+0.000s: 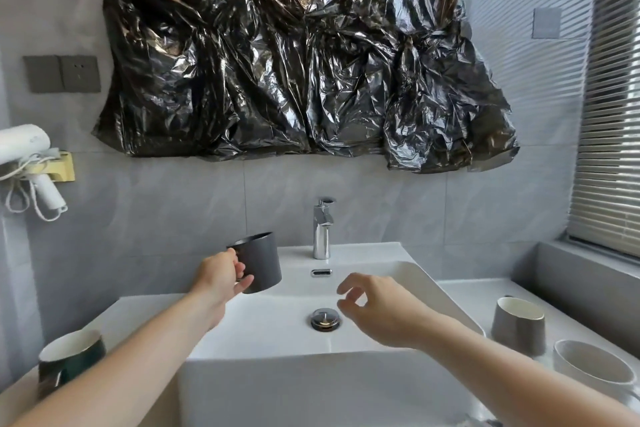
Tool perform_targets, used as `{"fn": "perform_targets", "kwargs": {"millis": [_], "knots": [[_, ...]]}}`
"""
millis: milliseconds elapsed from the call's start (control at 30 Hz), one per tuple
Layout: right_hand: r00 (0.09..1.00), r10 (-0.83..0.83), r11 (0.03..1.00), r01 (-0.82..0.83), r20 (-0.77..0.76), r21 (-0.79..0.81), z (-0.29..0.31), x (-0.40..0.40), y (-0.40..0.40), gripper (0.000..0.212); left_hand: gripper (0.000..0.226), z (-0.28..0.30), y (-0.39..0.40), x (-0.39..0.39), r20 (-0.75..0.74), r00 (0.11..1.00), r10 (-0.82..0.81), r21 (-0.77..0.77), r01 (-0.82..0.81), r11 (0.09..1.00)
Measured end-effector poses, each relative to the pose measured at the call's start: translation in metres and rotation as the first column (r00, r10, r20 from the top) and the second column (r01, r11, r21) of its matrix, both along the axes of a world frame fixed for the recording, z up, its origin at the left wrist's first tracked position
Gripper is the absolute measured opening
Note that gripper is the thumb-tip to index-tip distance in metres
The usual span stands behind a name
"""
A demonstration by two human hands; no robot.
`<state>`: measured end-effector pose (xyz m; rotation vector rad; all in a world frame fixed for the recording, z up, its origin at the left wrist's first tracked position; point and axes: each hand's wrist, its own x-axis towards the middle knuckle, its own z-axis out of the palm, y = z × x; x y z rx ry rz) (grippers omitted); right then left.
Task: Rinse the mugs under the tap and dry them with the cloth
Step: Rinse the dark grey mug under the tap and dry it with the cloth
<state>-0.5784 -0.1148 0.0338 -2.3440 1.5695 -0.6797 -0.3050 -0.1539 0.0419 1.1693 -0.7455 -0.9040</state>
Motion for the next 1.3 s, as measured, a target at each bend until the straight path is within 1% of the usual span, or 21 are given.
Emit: {"fn": "perform_targets", "kwargs": {"millis": [100,200,333,400,467,533,600,667,767,800,900,1000,1167,1300], "knots": [[0.998,-0.049,0.998,0.050,0.046,-0.029,0.009,-0.014,-0.025,0.030,0.024,-0.005,-0.038,-0.019,-0.002,1.000,0.006,0.088,-0.006,0.996],[0.987,-0.108,0.993,0.113,0.118,-0.031,0.013,-0.024,-0.056,0.032,0.016,-0.012,-0.071,-0.031,0.042,0.999,0.014,0.151,-0.021,0.988],[0.961,-0.179,0.982,0.186,0.211,-0.013,0.023,-0.023,-0.102,0.038,0.020,-0.022,-0.109,-0.047,0.090,0.996,-0.026,0.167,0.011,0.986],[0.947,-0.190,0.978,0.204,0.259,-0.031,0.029,-0.012,-0.125,0.041,0.020,-0.033,-0.123,-0.053,0.092,0.994,-0.066,0.171,0.049,0.984],[0.939,-0.184,0.973,0.215,0.290,-0.079,0.035,0.004,-0.147,0.046,0.028,-0.047,-0.134,-0.057,0.106,0.988,-0.114,0.175,0.094,0.980],[0.945,-0.170,0.968,0.214,0.278,-0.134,0.042,0.023,-0.166,0.052,0.033,-0.056,-0.140,-0.055,0.178,0.973,-0.147,0.162,0.118,0.980],[0.953,-0.166,0.961,0.214,0.252,-0.177,0.046,0.038,-0.182,0.051,0.036,-0.062,-0.145,-0.056,0.263,0.949,-0.173,0.140,0.140,0.980],[0.956,-0.190,0.946,0.239,0.222,-0.219,0.047,0.048,-0.195,0.043,0.036,-0.065,-0.145,-0.057,0.323,0.929,-0.183,0.109,0.155,0.982],[0.932,-0.231,0.902,0.313,0.281,-0.296,0.050,0.053,-0.209,0.024,0.033,-0.067,-0.143,-0.057,0.403,0.897,-0.180,0.065,0.169,0.984],[0.927,-0.238,0.891,0.328,0.291,-0.314,0.052,0.052,-0.213,0.023,0.031,-0.069,-0.142,-0.058,0.427,0.886,-0.182,0.054,0.175,0.983],[0.928,-0.260,0.868,0.346,0.267,-0.356,0.060,0.052,-0.218,0.031,0.029,-0.070,-0.140,-0.062,0.468,0.866,-0.178,0.026,0.189,0.982],[0.917,-0.272,0.860,0.368,0.293,-0.353,0.065,0.056,-0.220,0.030,0.021,-0.067,-0.137,-0.066,0.493,0.850,-0.184,0.003,0.210,0.978],[0.894,-0.280,0.869,0.391,0.349,-0.304,0.077,0.059,-0.229,0.032,0.022,-0.070,-0.140,-0.066,0.516,0.841,-0.162,-0.015,0.198,0.980],[0.884,-0.267,0.891,0.377,0.383,-0.251,0.078,0.060,-0.234,0.032,0.022,-0.068,-0.139,-0.069,0.501,0.849,-0.170,-0.022,0.208,0.978]]}}
